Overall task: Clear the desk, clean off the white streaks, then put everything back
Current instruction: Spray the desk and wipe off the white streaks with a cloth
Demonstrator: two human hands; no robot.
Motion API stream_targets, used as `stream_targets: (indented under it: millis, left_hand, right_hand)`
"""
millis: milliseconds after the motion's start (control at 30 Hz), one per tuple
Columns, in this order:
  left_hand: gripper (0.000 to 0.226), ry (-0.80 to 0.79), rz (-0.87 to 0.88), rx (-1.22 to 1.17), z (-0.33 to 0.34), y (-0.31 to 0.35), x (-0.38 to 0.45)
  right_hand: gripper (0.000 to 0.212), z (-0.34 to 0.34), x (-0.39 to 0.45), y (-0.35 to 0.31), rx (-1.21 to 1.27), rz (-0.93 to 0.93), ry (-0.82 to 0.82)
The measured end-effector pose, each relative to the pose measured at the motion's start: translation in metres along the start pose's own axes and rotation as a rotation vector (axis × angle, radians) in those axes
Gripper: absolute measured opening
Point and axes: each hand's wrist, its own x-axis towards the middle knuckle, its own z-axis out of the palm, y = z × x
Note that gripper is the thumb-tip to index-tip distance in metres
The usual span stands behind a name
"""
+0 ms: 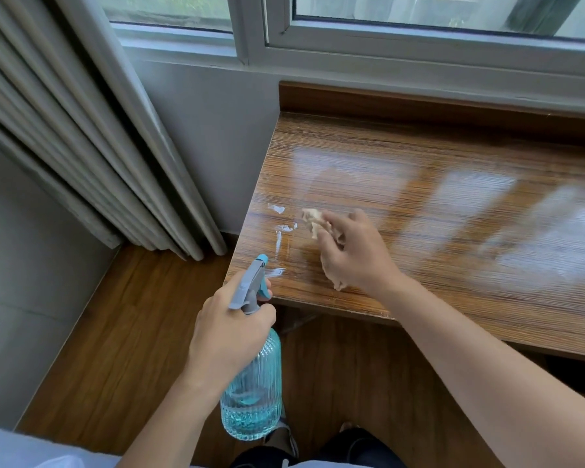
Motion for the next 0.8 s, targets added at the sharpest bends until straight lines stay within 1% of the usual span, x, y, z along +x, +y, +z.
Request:
stream_targets:
  millis: [67, 100, 133, 167, 200, 267, 367, 433, 500, 567, 633, 667, 700, 800]
  left_hand:
    - [0.025, 0.006, -0.005, 0.002, -0.002, -0.001, 0.000]
    - [0.028, 0.008, -0.007, -0.001, -0.003, -0.001, 0.000]
    - [0.030, 0.008, -0.009, -0.008, -0.003, -0.001, 0.000]
    - [0.030, 0.008, -0.008, -0.013, -0.004, -0.002, 0.000]
    - [0.029, 0.008, -0.008, -0.015, -0.005, -0.002, 0.000]
    - [0.027, 0.005, -0.012, -0.016, -0.007, -0.002, 0.000]
    - [0.028, 0.006, -0.006, -0.026, -0.009, 0.000, -0.001]
    - [0.028, 0.007, -0.007, -0.032, -0.011, 0.000, -0.001]
    - [0.029, 0.001, -0.008, -0.036, -0.011, 0.001, 0.000]
    - [0.027, -0.002, 0.000, -0.040, -0.011, 0.001, 0.000]
    - [0.027, -0.002, 0.007, -0.041, -0.011, 0.001, 0.001]
    - [0.030, -0.006, 0.009, -0.038, -0.011, 0.001, 0.001]
    - [0.032, -0.009, 0.008, -0.031, -0.011, 0.001, 0.002]
    - [0.030, -0.004, 0.004, -0.021, -0.011, -0.003, 0.004]
  right_hand:
    - [0.039, -0.007, 0.007, 0.001, -0.012, 0.007, -0.088]
    - [0.045, -0.009, 0.008, 0.003, -0.047, 0.009, -0.138]
    - [0.050, -0.009, 0.009, 0.004, -0.070, 0.013, -0.168]
    - [0.050, -0.009, 0.009, 0.006, -0.066, 0.020, -0.168]
    - [0.043, -0.008, 0.011, 0.007, -0.025, 0.034, -0.137]
    - [0.017, -0.011, 0.017, 0.009, 0.092, 0.096, -0.029]
    - [0.022, -0.021, 0.028, 0.017, 0.253, 0.185, 0.114]
    - [0.022, -0.028, 0.031, 0.015, 0.322, 0.185, 0.186]
    - [0.019, -0.033, 0.033, 0.011, 0.329, 0.123, 0.272]
    - [0.015, -0.038, 0.031, 0.002, 0.307, 0.021, 0.361]
    - [0.012, -0.040, 0.025, -0.006, 0.277, -0.056, 0.404]
    - [0.011, -0.039, 0.020, -0.009, 0.234, -0.096, 0.384]
    - [0.009, -0.036, 0.014, -0.010, 0.173, -0.136, 0.324]
    - [0.012, -0.020, -0.007, 0.002, -0.019, -0.186, 0.016]
